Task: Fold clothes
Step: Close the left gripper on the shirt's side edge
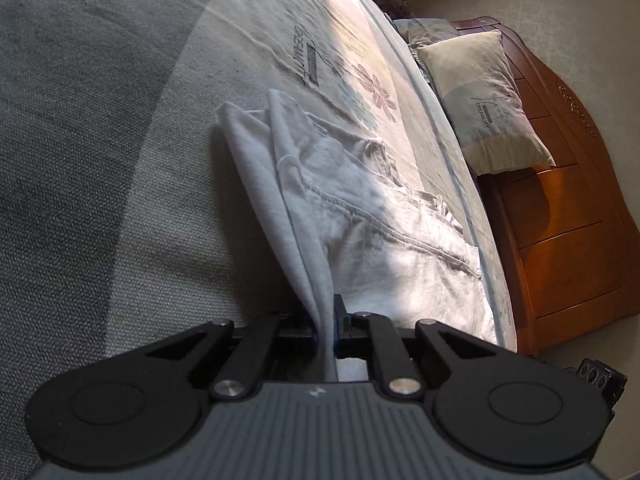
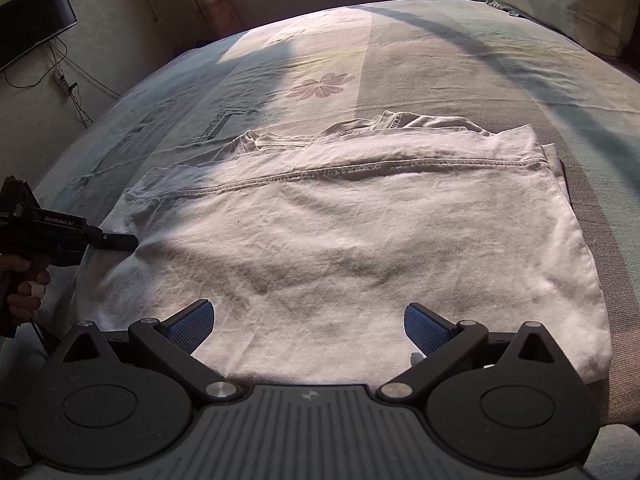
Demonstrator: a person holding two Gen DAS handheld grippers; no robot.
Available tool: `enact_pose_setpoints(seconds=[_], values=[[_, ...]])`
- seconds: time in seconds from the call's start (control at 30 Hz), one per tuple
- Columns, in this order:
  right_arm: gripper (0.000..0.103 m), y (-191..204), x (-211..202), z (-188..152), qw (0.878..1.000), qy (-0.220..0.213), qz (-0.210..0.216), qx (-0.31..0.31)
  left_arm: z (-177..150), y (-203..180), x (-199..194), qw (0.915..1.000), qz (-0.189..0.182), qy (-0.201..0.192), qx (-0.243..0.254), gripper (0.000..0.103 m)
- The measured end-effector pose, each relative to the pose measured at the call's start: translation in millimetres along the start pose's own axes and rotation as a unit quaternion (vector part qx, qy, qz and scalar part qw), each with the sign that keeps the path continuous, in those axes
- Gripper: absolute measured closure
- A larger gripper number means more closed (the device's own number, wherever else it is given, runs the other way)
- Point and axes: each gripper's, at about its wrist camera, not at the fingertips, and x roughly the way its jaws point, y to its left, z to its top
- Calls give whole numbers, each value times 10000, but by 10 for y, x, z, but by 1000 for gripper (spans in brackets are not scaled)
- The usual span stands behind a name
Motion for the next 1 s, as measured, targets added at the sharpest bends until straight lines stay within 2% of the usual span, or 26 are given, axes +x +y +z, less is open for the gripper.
enact_pose_setpoints(seconds=[0.17, 0.27, 0.5, 0.63, 0.73, 0.87, 1.0], values=[[0, 177, 210, 217, 9987, -92, 501, 14, -28, 49, -3, 9998, -104, -87, -127, 92], [0, 307, 370, 332, 9978, -155, 641, -60, -39, 67, -9, 9997, -128, -127, -165, 92], [0, 457, 899, 685, 9975, -418, 569, -54, -35, 62, -8, 9997, -115, -180, -150, 92], [0, 433, 1255, 810, 9991, -363, 199, -13, -45, 77, -12, 9994, -140, -212, -217, 92], [0, 458, 1366, 883, 9982, -522, 83, -268, -45, 85, -12, 9994, -151, -212, -212, 92], [0, 398, 1391, 999, 9987, -480, 149, 41, -41, 74, -11, 9996, -117, -190, -178, 92], [0, 397, 1129, 869, 9973, -421, 544, 273, -11, 69, 5, 9996, -142, -126, -202, 92]])
